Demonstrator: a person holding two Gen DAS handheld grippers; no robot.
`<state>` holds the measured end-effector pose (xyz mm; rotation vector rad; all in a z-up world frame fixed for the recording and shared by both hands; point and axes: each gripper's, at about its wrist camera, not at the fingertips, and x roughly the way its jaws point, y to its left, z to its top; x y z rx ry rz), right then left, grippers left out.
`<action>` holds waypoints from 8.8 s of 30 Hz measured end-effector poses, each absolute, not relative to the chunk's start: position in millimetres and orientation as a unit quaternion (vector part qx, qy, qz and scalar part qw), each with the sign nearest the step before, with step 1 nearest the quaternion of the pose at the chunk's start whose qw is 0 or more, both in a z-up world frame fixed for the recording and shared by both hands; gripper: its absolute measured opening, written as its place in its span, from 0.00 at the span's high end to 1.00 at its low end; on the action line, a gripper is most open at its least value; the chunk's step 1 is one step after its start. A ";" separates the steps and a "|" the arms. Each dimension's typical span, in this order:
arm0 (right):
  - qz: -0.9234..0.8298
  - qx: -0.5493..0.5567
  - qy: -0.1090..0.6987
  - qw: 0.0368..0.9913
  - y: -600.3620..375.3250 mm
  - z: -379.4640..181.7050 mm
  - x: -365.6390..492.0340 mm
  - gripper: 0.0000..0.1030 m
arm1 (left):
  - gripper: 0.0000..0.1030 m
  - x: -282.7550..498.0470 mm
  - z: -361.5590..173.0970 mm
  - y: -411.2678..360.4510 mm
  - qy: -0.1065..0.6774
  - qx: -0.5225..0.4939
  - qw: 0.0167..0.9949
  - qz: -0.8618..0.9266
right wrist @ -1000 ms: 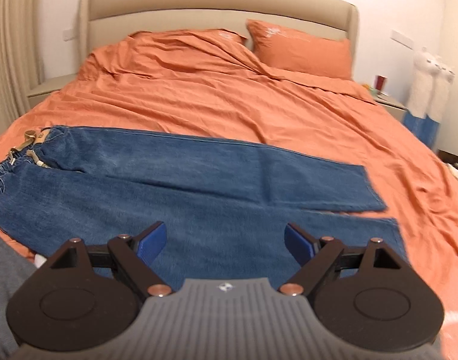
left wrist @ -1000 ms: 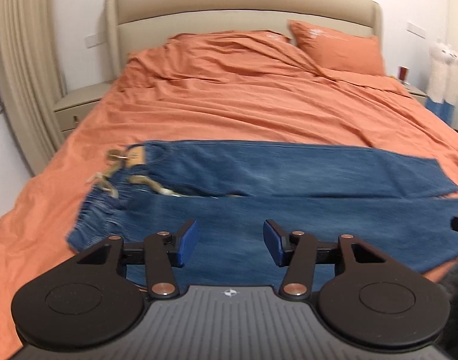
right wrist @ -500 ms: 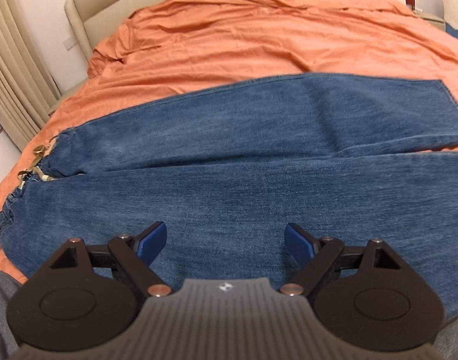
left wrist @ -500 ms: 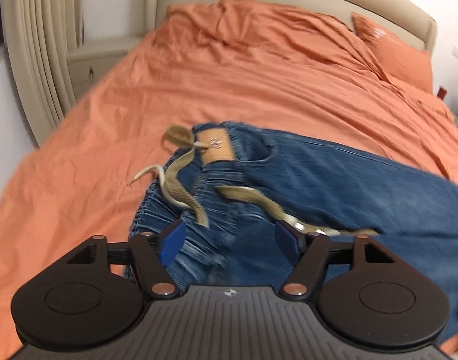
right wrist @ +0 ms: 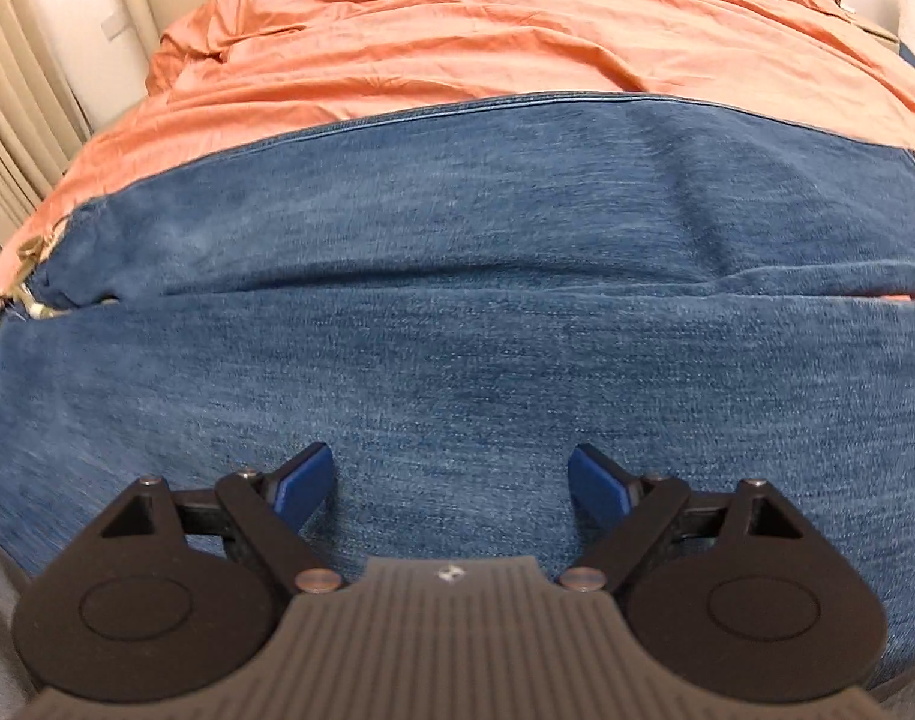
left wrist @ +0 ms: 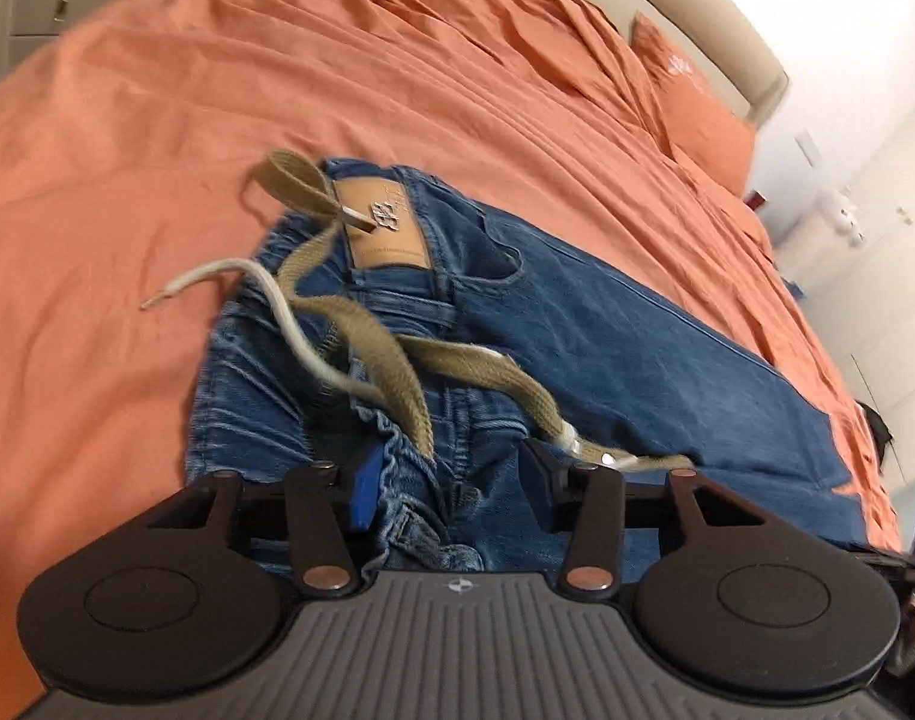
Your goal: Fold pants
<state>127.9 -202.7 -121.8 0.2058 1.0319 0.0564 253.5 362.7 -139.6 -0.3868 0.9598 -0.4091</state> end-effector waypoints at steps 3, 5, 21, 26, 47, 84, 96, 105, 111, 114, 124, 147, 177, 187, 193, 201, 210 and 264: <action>0.025 0.093 0.492 0.865 -201.0 -122.7 128.7 0.19 | 0.48 267.7 -158.9 368.9 0.500 -0.208 0.821 -0.182; 0.024 0.089 0.491 0.866 -199.9 -123.2 129.2 0.19 | 0.48 272.4 -167.1 370.9 0.507 -0.235 0.811 -0.172; 0.029 0.081 0.476 0.875 -199.3 -116.5 120.0 0.20 | 0.92 229.3 -111.1 337.8 0.449 -0.098 0.888 -0.003; 0.026 0.096 0.471 0.877 -205.0 -115.7 117.9 0.20 | 0.79 250.3 -151.2 324.2 0.491 -0.052 0.870 0.012; 0.039 0.122 0.451 0.883 -216.7 -93.0 100.7 0.20 | 0.41 96.1 -110.2 198.4 0.443 0.425 0.781 -0.114; 0.195 -0.313 0.571 0.734 -438.2 -65.8 13.8 0.82 | 0.91 136.3 -99.8 167.5 0.458 0.293 0.837 0.058; 0.193 -0.349 0.530 0.749 -436.0 -93.1 5.0 1.00 | 0.91 137.5 -89.5 165.5 0.459 0.250 0.846 0.105; 0.063 -0.307 0.404 0.860 -436.2 2.3 0.1 1.00 | 0.92 131.9 -37.6 179.6 0.401 0.162 0.893 0.126; 0.007 -0.268 0.348 0.898 -434.6 72.7 29.0 1.00 | 0.92 146.9 18.7 186.8 0.361 0.118 0.917 0.126; -0.024 -0.247 0.362 0.899 -437.7 77.7 63.0 1.00 | 0.93 177.9 21.3 182.8 0.369 0.121 0.912 0.132; -0.059 -0.232 0.435 0.868 -446.1 4.3 213.1 1.00 | 0.92 300.5 -20.2 170.8 0.412 0.131 0.890 0.144; -0.039 -0.275 0.508 0.815 -436.6 -114.0 317.9 1.00 | 0.92 394.9 -119.7 155.9 0.443 0.164 0.870 0.142; -0.079 -0.083 0.501 0.858 -382.5 -42.3 261.9 0.56 | 0.18 366.6 -53.1 184.3 0.445 0.107 0.883 0.101; -0.091 0.192 0.445 0.870 -344.8 -54.4 184.6 0.52 | 0.19 246.4 -99.7 304.6 0.375 -0.275 0.871 0.156; -0.149 0.304 0.420 0.842 -372.3 -70.1 158.9 0.52 | 0.19 237.9 -167.8 334.4 0.345 -0.441 0.817 0.141; -0.229 0.357 0.359 0.832 -446.6 -29.9 116.3 0.53 | 0.73 262.6 -156.0 325.5 0.339 -0.380 0.838 0.194; -0.261 0.425 0.338 0.798 -503.9 -52.5 105.2 0.66 | 0.76 286.2 -129.8 302.6 0.364 -0.252 0.867 0.231; 0.022 0.315 0.447 0.837 -270.6 -23.4 124.0 0.54 | 0.36 198.4 -159.1 38.5 0.521 0.230 0.806 -0.163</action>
